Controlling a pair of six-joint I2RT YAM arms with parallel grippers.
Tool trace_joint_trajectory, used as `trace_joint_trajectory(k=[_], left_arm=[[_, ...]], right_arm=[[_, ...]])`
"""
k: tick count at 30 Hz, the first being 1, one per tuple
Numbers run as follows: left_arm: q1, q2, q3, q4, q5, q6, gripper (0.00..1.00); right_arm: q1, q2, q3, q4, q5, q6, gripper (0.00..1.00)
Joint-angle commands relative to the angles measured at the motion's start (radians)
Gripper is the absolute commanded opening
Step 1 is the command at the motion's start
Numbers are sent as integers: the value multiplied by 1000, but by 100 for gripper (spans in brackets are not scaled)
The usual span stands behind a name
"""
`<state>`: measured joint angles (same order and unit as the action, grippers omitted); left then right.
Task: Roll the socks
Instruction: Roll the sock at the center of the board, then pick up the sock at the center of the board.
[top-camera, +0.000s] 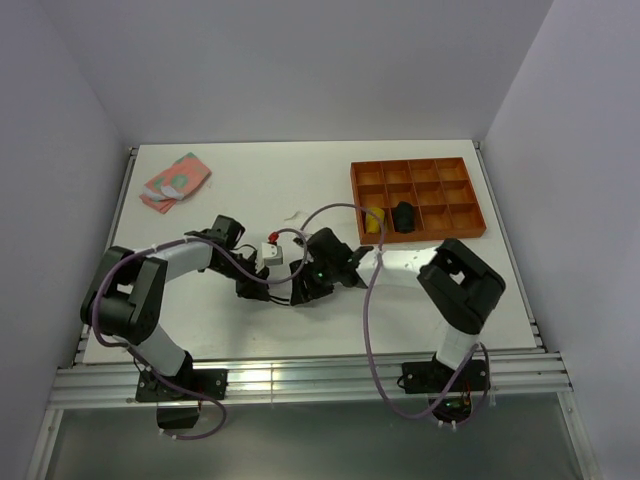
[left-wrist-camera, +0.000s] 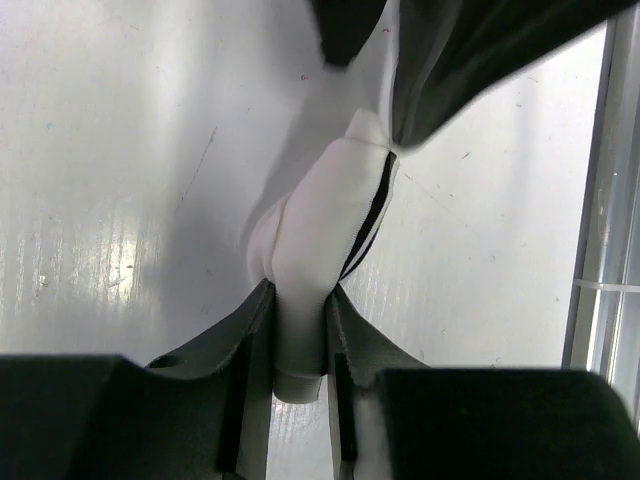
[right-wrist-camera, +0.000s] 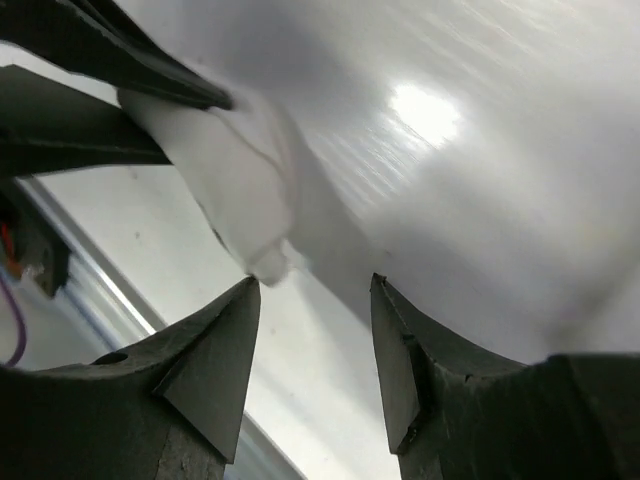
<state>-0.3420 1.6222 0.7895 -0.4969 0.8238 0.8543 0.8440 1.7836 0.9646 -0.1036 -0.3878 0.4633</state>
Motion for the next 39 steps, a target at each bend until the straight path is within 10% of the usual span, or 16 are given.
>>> trace_joint_trajectory(k=[1, 11, 21, 39], left_arm=[[-6, 54, 0, -66, -64, 43, 0], [-6, 111, 47, -160, -60, 75, 0], [-6, 205, 142, -298, -48, 123, 0], [-6, 249, 162, -341, -64, 143, 0]], right_arm=[[1, -97, -143, 138, 173, 78, 56], [205, -461, -365, 245, 690, 45, 55], [527, -100, 11, 42, 1065, -218, 55], [541, 19, 192, -15, 972, -453, 62]])
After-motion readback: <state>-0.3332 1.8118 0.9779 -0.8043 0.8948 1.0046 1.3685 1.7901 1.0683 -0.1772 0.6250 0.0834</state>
